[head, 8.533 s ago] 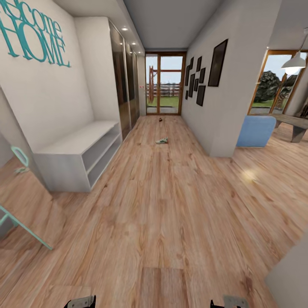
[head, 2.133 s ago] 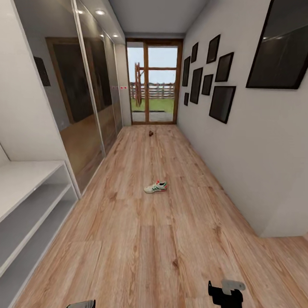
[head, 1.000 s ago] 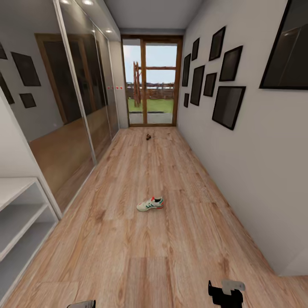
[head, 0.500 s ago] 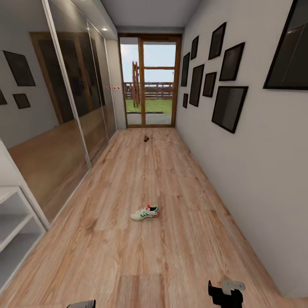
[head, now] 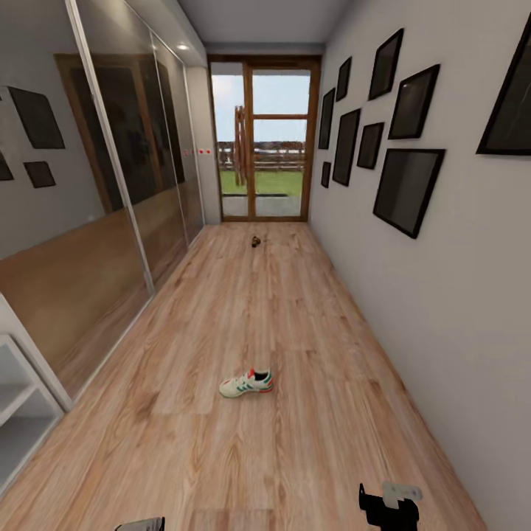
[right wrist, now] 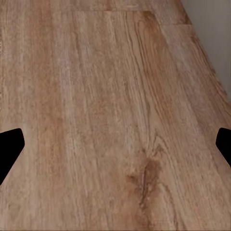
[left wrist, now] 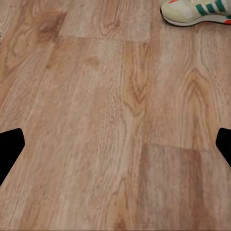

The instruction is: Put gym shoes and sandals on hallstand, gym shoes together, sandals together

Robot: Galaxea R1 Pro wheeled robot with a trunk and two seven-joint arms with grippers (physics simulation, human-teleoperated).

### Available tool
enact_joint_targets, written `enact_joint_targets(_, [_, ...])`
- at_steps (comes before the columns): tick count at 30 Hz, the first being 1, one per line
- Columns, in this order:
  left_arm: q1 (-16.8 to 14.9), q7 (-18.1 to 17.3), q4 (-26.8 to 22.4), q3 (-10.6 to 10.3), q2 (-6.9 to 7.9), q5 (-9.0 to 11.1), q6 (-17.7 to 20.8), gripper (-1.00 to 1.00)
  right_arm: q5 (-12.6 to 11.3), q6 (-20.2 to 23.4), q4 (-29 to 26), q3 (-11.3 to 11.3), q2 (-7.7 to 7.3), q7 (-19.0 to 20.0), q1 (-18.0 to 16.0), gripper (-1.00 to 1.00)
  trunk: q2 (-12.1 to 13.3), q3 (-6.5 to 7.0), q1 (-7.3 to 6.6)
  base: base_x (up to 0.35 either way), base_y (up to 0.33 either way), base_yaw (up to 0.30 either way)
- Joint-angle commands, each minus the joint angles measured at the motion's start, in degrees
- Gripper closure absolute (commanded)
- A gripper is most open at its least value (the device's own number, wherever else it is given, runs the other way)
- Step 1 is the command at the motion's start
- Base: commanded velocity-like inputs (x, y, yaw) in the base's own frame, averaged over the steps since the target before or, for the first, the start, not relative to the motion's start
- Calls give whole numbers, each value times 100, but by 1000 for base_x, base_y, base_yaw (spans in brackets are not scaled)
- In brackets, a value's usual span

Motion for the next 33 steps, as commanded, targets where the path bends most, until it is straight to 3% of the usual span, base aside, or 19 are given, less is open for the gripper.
enact_joint_targets(1, [-4, -2, 6, 3, -1, 13, -19, -100, -60, -18, 2, 49, -3, -13, -2, -100, -2, -5, 2, 299, -135, 220])
enact_joint_targets(33, [-5, -2, 6, 3, -1, 13, -16, -100, -60, -18, 2, 49, -3, -13, -3, -100, -2, -5, 2, 294, -138, 272])
